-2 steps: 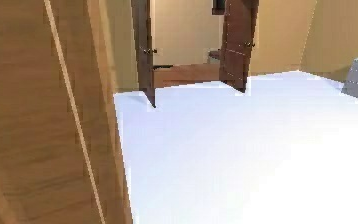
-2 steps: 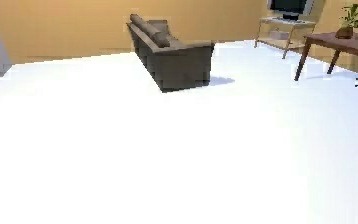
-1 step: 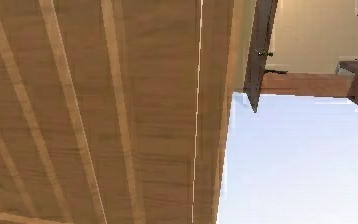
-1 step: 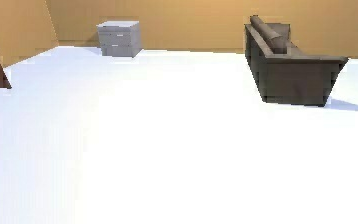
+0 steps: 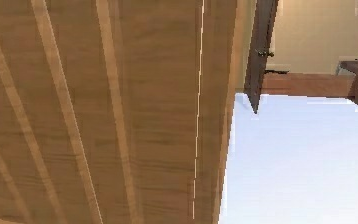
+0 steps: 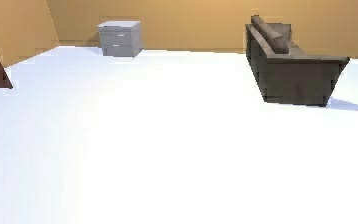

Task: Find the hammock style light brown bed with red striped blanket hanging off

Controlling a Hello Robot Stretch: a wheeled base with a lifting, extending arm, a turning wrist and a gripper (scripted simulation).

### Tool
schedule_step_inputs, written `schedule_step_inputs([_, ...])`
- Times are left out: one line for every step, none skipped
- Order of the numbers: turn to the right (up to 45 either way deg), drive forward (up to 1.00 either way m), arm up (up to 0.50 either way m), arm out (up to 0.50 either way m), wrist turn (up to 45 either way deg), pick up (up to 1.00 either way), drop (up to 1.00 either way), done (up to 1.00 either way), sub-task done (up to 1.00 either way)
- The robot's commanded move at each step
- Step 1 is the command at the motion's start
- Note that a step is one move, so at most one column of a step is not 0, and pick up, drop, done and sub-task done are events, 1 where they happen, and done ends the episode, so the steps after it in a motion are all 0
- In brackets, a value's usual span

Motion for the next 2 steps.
schedule_step_inputs([-45.0, 0.00, 0.00, 0.00, 0.0, 0.00, 0.00, 0.00, 0.00])
schedule_step_inputs([-45.0, 0.00, 0.00, 0.00, 0.0, 0.00, 0.00, 0.00, 0.00])
